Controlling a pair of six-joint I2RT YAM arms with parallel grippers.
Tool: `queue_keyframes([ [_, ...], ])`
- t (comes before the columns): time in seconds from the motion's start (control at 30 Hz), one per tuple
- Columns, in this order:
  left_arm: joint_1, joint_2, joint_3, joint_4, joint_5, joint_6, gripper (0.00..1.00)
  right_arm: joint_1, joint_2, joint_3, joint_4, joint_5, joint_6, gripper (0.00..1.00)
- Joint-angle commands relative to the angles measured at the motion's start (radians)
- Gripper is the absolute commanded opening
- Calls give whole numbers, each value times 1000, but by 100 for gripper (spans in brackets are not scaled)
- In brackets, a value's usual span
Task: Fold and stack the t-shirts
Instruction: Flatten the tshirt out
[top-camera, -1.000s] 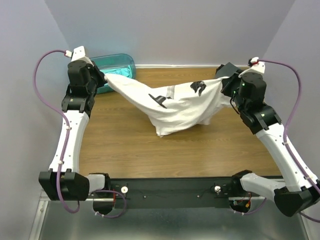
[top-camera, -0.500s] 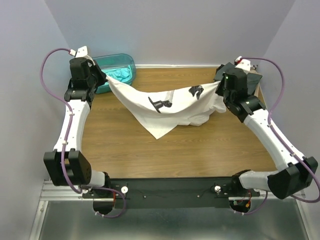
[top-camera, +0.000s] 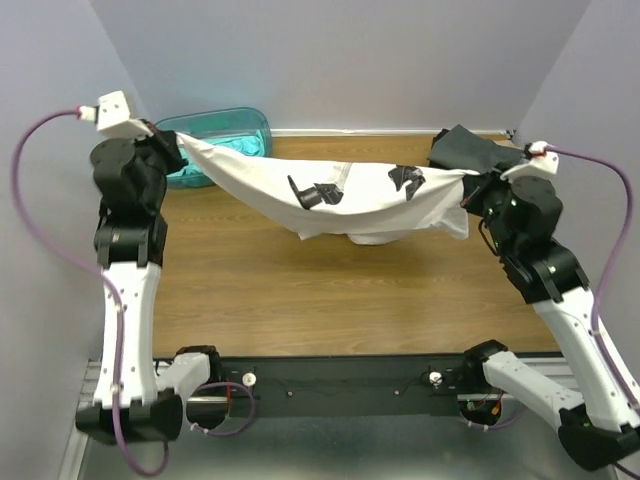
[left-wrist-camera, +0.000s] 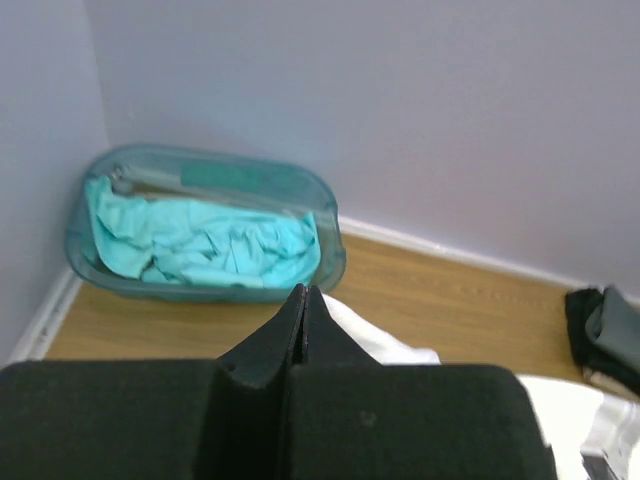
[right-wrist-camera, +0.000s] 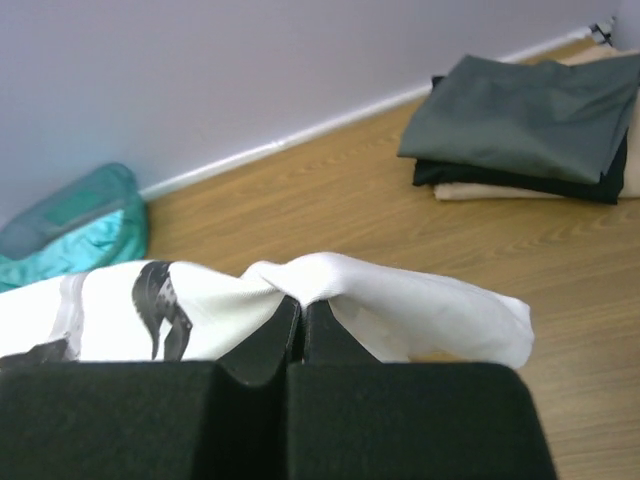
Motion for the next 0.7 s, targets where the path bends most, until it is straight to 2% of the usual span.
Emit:
queue_keyframes([
  [0.0, 4, -131, 1, -15, -191, 46, 0, 2, -100, -31, 3, -52, 29, 0],
  [0.17, 4, -70, 66, -23, -171, 51, 0, 0, -96, -38, -5, -51, 49, 0],
  [0.3, -20, 134, 90, 66, 44, -22, 0, 2, -14, -67, 16, -5, 153, 0],
  [0.4, -82, 277, 159, 105, 45, -5, 0, 2, 76, -118, 87, -14, 178, 0],
  [0.47, -122, 430, 213, 116, 41, 27, 0, 2, 143, -152, 131, -9, 179, 0],
  [0.5, -126, 479, 261, 114, 44, 35, 2, 2, 165, -162, 142, -6, 181, 0],
  [0.53, -136, 558, 280, 106, 48, 38, 11, 2, 185, -173, 150, -5, 179, 1],
  [0.57, -140, 590, 294, 102, 45, 41, 38, 2, 222, -193, 165, -6, 178, 0],
  [0.6, -146, 610, 303, 96, 44, 44, 48, 2, 237, -201, 167, -11, 179, 0],
  [0.67, -180, 612, 294, 77, 4, 61, 57, 2, 262, -215, 168, -24, 176, 0],
])
